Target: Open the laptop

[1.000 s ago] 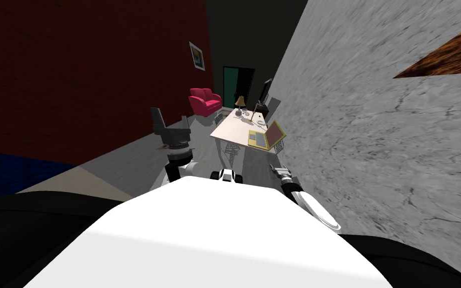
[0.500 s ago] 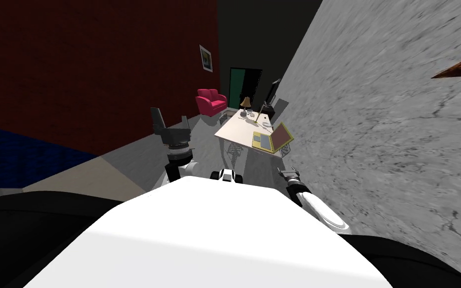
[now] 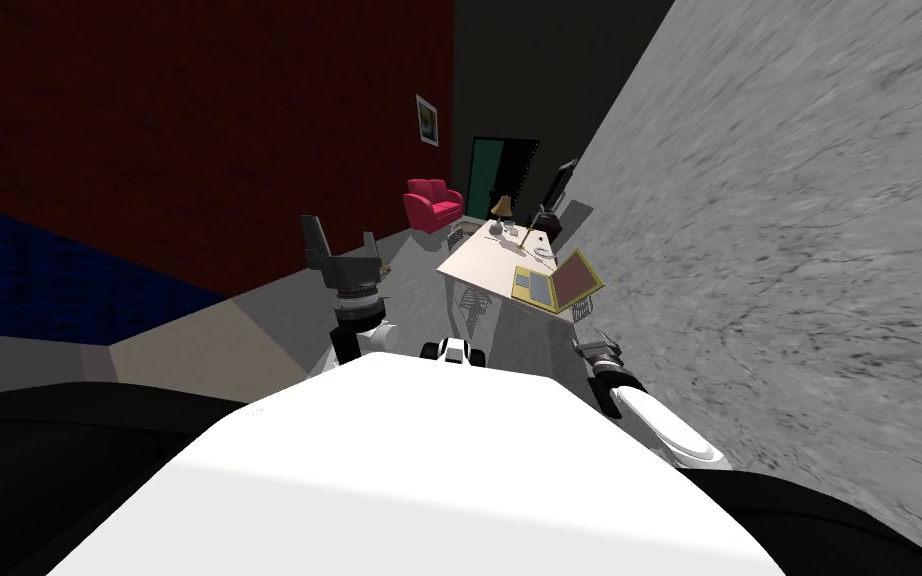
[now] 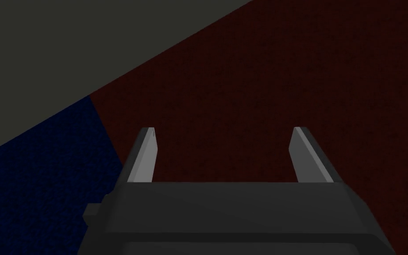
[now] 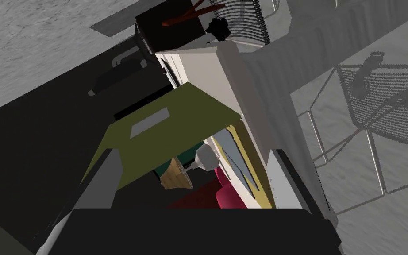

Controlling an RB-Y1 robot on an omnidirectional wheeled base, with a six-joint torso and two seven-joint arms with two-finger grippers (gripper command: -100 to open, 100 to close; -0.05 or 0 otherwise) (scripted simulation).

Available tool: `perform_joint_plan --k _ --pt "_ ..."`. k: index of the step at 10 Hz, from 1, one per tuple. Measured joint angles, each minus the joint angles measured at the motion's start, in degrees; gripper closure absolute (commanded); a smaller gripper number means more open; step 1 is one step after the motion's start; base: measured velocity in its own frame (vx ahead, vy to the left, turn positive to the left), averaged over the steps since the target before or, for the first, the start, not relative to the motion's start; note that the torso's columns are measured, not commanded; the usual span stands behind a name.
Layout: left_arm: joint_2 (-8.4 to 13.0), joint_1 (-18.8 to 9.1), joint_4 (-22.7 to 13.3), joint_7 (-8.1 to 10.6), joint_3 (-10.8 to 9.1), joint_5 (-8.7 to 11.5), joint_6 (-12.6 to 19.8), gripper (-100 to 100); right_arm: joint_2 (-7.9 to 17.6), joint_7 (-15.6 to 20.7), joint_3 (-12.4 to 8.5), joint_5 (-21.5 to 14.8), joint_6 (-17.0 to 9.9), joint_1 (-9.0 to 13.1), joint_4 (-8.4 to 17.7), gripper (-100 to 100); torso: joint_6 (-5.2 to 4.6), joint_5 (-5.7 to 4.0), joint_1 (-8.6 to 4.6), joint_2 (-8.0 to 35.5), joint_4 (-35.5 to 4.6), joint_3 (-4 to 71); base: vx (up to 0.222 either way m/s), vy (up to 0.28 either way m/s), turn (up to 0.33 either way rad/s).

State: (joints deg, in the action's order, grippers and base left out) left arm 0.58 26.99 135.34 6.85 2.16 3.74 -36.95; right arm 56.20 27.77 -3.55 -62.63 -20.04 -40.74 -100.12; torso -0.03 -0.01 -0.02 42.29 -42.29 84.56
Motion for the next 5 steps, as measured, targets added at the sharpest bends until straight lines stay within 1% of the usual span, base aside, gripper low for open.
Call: perform_joint_plan --k 1,2,3,4,5 --pt "0.0 0.0 0.0 0.00 0.00 0.0 0.0 0 2.5 1.3 -0.1 0.0 -1.6 -0.7 0.3 -100 0.06 0.02 0.03 0.0 0.0 0.0 0.000 0.009 0.085" --pt "0.0 0.0 0.0 0.00 0.00 0.0 0.0 0 2.9 1.8 -0.1 -1.4 -2.1 -0.3 1.5 -100 -0.02 -0.01 0.01 0.0 0.0 0.0 0.001 0.017 0.119" --pt "0.0 0.0 0.0 0.00 0.00 0.0 0.0 0 4.0 2.0 -0.4 -3.5 -2.5 0.0 3.4 -100 0.04 0.01 0.03 0.0 0.0 0.0 0.000 0.024 0.269" --pt "0.0 0.0 0.0 0.00 0.00 0.0 0.0 0 5.6 2.9 -0.6 -5.5 -3.7 -0.4 4.8 -100 0.06 0.02 0.06 0.0 0.0 0.0 0.004 0.026 0.239" --pt "0.0 0.0 0.0 0.00 0.00 0.0 0.0 0 7.8 4.4 -1.1 -6.6 -5.3 -1.1 5.6 -100 0.02 0.03 0.06 0.0 0.0 0.0 0.007 0.016 0.057"
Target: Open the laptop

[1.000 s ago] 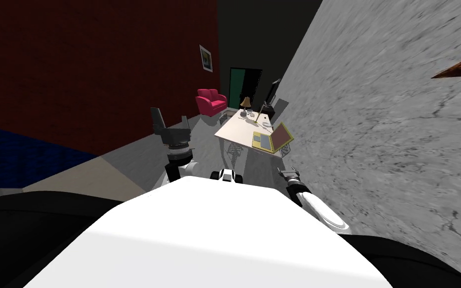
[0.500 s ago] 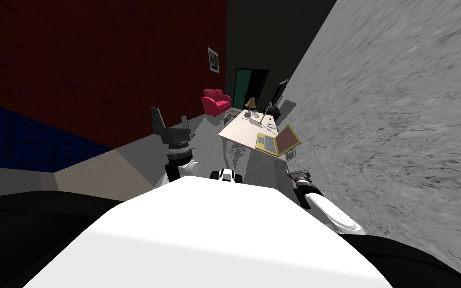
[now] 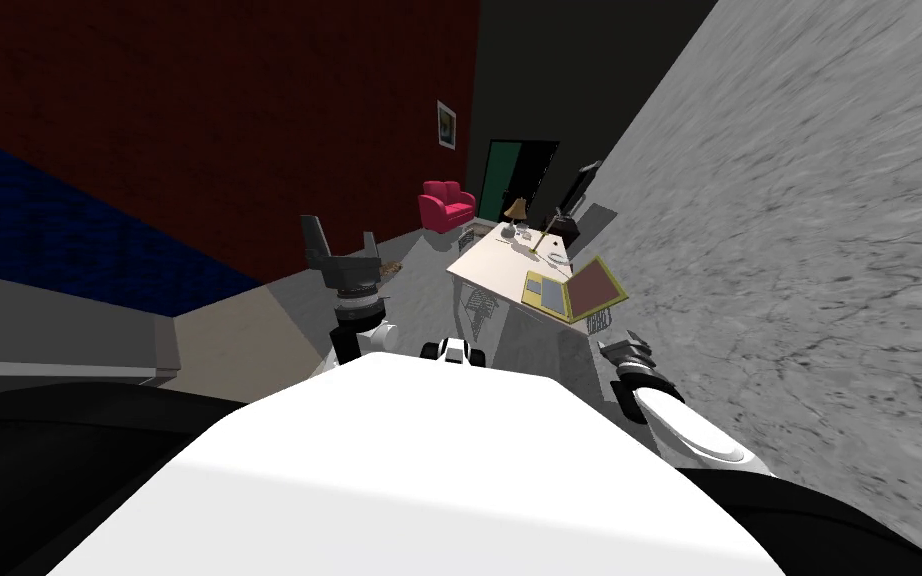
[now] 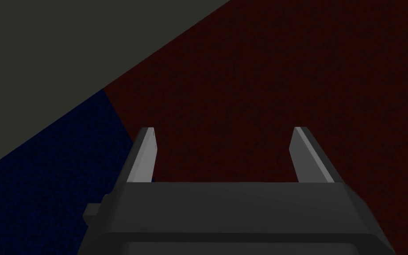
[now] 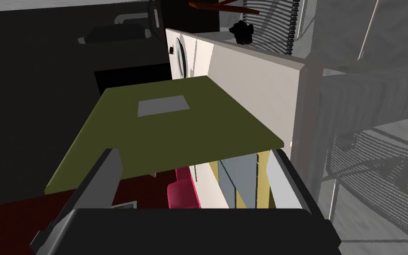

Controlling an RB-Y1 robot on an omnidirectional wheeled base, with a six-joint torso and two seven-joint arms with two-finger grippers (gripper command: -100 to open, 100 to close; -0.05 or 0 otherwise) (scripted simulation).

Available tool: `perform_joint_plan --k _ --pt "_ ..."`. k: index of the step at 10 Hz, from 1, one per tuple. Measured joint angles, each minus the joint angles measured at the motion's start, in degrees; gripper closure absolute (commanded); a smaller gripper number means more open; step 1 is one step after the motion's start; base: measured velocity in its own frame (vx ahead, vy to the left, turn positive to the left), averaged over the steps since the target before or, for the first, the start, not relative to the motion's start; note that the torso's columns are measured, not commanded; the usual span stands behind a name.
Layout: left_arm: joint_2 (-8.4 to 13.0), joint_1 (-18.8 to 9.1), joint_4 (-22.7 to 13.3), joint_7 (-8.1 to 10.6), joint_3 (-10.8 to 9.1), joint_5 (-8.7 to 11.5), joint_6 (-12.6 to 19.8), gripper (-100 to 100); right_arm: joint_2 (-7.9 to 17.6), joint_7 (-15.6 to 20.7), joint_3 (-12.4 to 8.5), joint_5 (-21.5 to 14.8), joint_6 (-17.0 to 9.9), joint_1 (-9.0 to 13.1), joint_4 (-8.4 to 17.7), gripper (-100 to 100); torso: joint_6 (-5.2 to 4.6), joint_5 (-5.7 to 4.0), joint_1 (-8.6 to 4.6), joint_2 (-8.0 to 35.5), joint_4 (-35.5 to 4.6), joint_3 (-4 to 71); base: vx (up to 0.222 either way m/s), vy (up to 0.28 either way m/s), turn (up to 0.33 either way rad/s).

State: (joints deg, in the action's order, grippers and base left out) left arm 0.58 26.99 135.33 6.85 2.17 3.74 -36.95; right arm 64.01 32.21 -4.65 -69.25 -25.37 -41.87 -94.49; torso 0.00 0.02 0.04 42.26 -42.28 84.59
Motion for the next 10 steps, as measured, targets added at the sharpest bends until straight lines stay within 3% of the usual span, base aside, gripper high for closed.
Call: perform_joint_plan --k 2,4,6,10 --pt "0.0 0.0 0.0 0.00 -0.01 0.0 0.0 0 1.5 1.4 -0.1 -1.0 -1.5 -0.3 0.5 -100 -0.04 -0.05 -0.10 0.1 0.0 0.0 0.002 0.010 0.059" --pt "0.0 0.0 0.0 0.00 0.00 0.0 0.0 0 3.8 2.4 0.4 -4.4 -3.0 0.7 3.6 -100 0.03 -0.02 -0.03 0.0 0.0 0.0 0.002 0.014 0.143" --pt "0.0 0.0 0.0 0.00 0.00 0.0 0.0 0 6.3 4.3 -0.8 -4.5 -4.4 -0.9 3.4 -100 0.02 -0.01 -0.03 0.0 0.0 0.0 0.001 0.009 0.079" --pt "0.0 0.0 0.0 0.00 0.00 0.0 0.0 0 9.9 5.6 -1.1 -9.7 -7.5 -2.0 5.9 -100 -0.01 -0.02 -0.03 0.0 0.0 0.0 0.004 0.014 0.124"
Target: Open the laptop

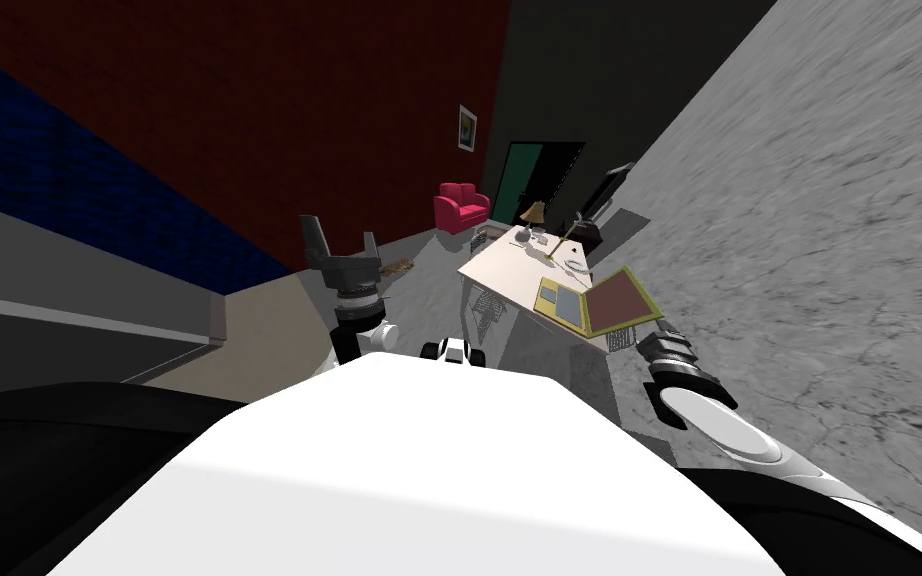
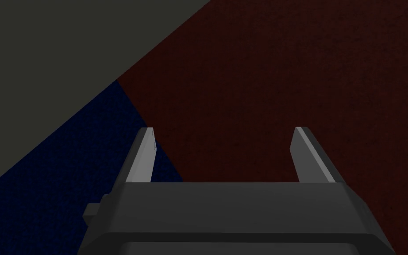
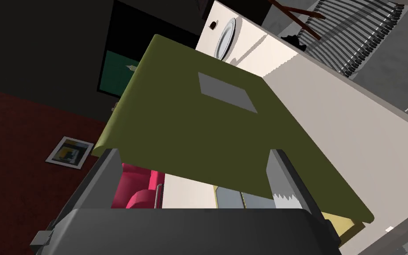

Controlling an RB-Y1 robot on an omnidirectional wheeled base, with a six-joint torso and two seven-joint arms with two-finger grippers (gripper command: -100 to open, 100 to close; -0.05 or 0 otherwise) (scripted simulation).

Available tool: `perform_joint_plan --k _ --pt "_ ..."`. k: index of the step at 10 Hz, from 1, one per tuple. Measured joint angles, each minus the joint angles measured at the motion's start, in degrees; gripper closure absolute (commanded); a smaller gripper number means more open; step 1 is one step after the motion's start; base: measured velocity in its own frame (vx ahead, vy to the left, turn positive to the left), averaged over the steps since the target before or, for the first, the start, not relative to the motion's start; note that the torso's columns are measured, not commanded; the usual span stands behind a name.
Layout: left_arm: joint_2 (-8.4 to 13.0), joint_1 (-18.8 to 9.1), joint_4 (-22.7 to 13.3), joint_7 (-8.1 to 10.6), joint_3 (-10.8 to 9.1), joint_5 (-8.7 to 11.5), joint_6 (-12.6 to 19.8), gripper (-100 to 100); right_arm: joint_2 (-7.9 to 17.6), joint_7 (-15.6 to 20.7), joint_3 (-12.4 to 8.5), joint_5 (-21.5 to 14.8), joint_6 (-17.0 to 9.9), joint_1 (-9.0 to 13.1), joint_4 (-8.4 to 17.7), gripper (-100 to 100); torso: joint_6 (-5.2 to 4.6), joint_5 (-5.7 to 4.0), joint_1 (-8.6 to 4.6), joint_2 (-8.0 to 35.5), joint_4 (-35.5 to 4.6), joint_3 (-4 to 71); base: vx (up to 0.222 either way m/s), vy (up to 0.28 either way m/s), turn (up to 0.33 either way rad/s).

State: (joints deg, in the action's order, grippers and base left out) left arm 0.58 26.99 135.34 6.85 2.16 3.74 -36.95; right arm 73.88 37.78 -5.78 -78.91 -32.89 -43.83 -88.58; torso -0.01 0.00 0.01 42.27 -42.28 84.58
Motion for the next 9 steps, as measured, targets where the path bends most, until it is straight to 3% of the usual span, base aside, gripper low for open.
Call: perform_joint_plan --k 4,5,9 --pt "0.0 0.0 0.0 0.00 0.00 0.0 0.0 0 2.5 2.3 -0.3 -1.8 -1.8 -0.4 1.1 -100 0.04 0.01 0.00 0.0 0.0 0.0 0.001 0.005 0.031" --pt "0.0 0.0 0.0 0.00 0.00 0.0 0.0 0 2.5 2.3 -0.3 -1.8 -1.8 -0.4 1.1 100 0.02 0.00 -0.02 0.0 0.0 0.0 0.000 0.000 0.000" --pt "0.0 0.0 0.0 0.00 0.01 0.0 0.0 0 3.4 5.5 -0.2 -4.2 -3.5 -2.9 1.8 100 0.04 0.07 0.19 -0.2 0.1 0.1 0.109 0.105 -0.041"
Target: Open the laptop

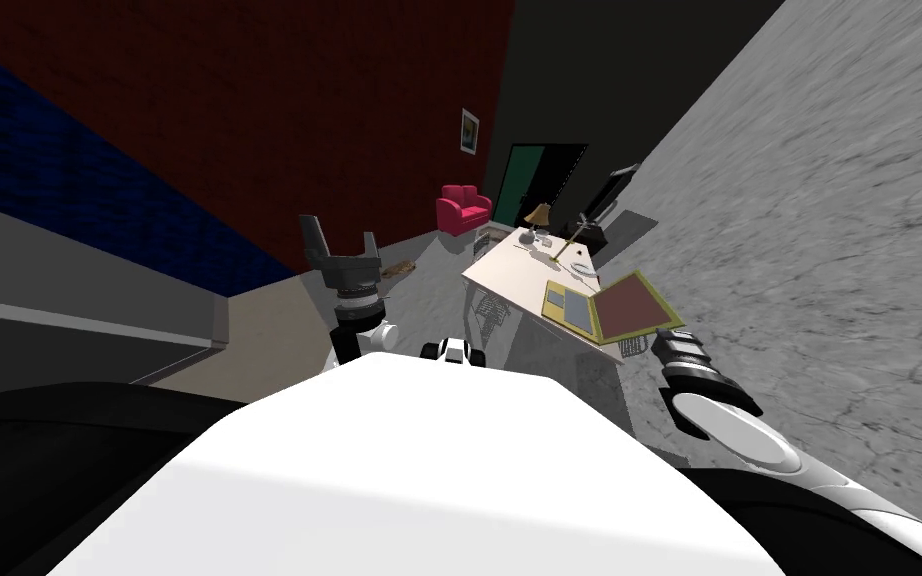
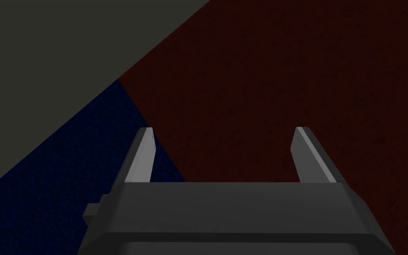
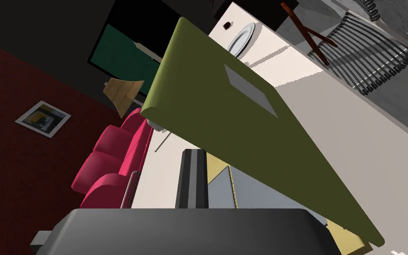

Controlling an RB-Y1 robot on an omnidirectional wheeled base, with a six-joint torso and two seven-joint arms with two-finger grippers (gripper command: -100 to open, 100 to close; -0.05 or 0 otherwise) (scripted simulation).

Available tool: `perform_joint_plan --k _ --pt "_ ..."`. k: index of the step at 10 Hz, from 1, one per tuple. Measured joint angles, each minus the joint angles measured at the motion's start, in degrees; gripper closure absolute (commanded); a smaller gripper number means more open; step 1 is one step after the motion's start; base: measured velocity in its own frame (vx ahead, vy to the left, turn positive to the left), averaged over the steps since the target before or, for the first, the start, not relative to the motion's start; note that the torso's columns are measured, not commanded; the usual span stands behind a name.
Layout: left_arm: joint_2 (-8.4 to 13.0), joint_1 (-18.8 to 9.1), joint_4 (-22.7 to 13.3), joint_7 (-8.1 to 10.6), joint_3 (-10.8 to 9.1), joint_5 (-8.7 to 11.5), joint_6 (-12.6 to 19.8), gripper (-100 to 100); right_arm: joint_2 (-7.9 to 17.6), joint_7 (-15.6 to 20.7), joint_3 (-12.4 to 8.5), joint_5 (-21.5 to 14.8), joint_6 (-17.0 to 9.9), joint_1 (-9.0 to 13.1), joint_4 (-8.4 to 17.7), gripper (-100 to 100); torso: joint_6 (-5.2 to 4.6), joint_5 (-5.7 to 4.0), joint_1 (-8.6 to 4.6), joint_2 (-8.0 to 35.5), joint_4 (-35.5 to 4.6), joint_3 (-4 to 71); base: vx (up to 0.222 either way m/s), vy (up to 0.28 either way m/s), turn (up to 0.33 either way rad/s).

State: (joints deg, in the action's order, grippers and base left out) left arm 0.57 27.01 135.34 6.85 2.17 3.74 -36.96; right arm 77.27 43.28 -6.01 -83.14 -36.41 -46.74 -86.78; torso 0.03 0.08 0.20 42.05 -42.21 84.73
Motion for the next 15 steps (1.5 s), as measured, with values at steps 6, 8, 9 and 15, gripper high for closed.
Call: perform_joint_plan --k 6,8,9,15 --pt "0.0 0.0 0.0 0.00 0.00 0.0 0.0 0 1.5 6.0 0.8 -4.7 -3.1 -3.4 1.9 100 -0.03 -0.06 -0.18 0.3 -0.1 -0.2 0.087 0.087 -0.028" --pt "0.0 0.0 0.0 0.00 -0.01 0.0 0.0 0 1.0 5.5 0.6 -3.7 -2.6 -2.4 1.9 -100 -0.02 -0.17 -0.51 0.6 -0.2 -0.4 -0.072 -0.037 0.058" --pt "0.0 0.0 0.0 0.00 -0.01 0.0 0.0 0 0.3 4.2 0.5 -2.6 -1.8 -0.9 2.3 -100 -0.04 -0.18 -0.51 0.6 -0.2 -0.4 -0.108 -0.063 0.064" --pt "0.0 0.0 0.0 0.00 -0.01 0.0 0.0 0 -3.1 -2.1 -1.2 4.4 2.8 5.7 2.9 -100 -0.03 -0.09 -0.25 0.2 -0.1 -0.2 -0.092 -0.048 0.051"
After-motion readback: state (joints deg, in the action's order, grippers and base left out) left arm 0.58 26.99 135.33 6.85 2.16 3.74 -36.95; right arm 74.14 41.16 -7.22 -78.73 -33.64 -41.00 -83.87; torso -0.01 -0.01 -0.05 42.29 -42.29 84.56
